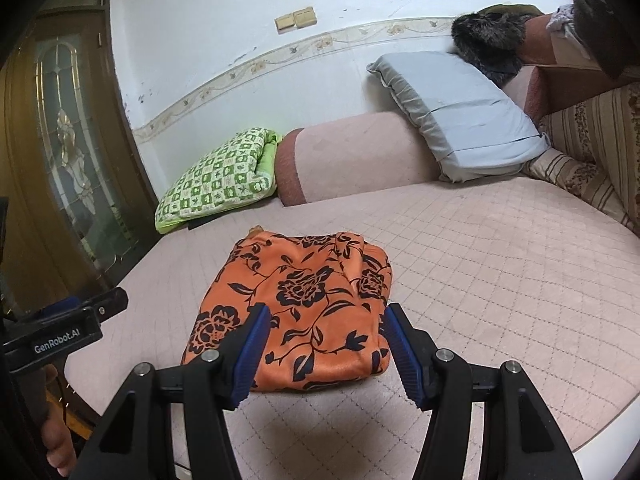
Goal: Fold small clothes
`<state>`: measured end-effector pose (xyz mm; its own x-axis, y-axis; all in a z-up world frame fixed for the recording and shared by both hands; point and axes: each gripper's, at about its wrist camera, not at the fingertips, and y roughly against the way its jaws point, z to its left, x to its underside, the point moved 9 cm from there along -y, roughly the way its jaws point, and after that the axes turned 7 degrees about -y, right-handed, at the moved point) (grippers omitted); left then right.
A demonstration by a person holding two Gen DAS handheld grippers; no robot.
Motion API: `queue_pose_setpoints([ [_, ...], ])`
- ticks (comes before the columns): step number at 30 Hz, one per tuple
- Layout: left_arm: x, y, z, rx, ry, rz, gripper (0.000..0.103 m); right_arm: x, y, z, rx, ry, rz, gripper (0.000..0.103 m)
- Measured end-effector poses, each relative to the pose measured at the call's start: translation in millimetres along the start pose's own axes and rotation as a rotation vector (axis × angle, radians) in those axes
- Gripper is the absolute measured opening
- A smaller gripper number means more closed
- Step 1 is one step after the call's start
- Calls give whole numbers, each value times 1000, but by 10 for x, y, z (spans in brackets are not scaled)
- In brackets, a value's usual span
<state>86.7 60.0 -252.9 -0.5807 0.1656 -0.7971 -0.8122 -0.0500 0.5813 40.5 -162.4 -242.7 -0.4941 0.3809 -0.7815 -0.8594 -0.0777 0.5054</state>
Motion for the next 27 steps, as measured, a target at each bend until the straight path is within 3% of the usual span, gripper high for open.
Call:
queue_pose_setpoints([
  [15, -96, 182, 48, -48, 7, -42, 89, 12, 74, 96, -32, 21, -11, 62],
  [27, -54, 247, 8, -34, -1, -32, 89, 54, 175, 186, -34, 46, -14, 62],
])
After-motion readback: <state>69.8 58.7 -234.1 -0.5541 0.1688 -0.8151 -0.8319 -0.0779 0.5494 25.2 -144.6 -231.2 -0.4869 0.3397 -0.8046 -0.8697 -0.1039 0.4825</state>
